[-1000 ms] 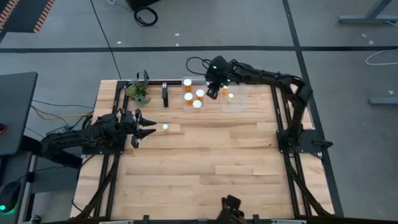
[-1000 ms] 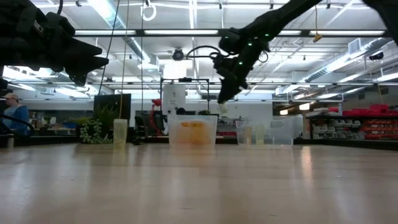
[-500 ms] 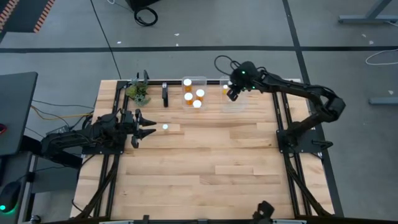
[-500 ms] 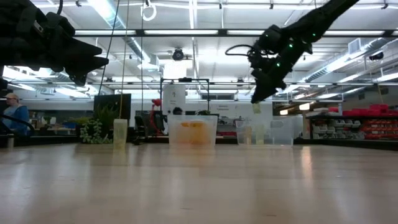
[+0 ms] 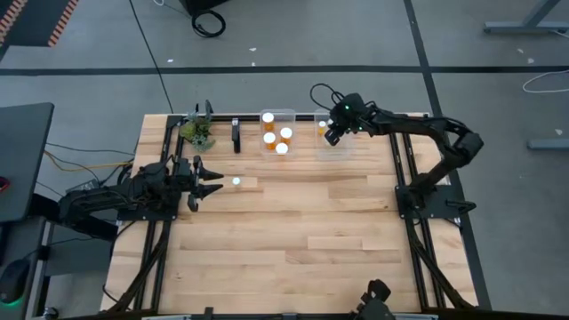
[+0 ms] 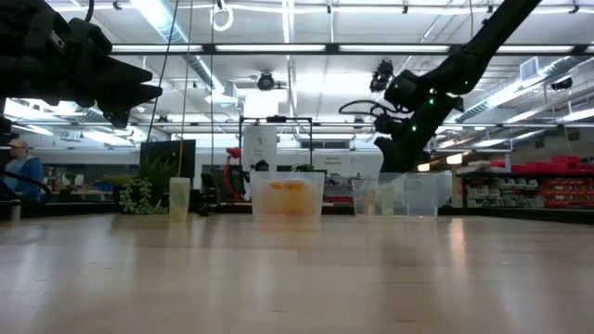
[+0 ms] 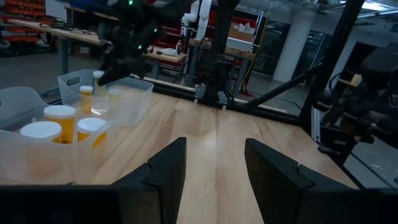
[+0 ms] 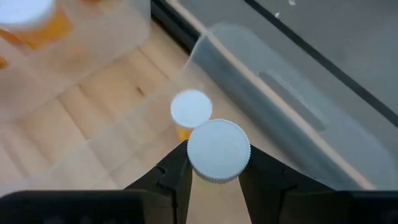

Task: Pick and place medicine bottles into bin by pill shape (circle, oval)
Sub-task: Put the small yellow pill bottle into the right transparent bin

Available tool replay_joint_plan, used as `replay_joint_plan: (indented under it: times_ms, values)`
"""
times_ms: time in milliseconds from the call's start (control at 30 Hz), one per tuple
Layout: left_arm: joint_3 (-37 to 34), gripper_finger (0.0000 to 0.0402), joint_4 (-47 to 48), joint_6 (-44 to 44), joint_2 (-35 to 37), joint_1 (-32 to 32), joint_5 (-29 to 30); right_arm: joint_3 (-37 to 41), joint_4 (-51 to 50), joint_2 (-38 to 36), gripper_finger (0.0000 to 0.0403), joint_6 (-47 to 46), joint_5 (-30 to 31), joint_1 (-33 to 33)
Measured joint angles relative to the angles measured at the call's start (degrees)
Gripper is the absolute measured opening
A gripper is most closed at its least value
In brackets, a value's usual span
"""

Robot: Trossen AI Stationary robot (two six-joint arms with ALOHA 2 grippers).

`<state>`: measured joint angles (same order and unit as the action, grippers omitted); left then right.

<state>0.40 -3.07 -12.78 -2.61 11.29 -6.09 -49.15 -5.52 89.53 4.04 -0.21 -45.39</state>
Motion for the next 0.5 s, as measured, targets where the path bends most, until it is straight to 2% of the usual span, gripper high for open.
replay_joint_plan:
  times_ms: [167,500]
  values:
    - [0.0,0.0172,0.0,0.0,0.0,0.0,0.0,0.0,1.8,3.2,0.0127,-0.4,1.0,-1.3]
    - [0.0,0.0172,0.0,0.0,0.0,0.0,0.0,0.0,2.1,3.2,0.0127,-1.1,-0.3,-4.2]
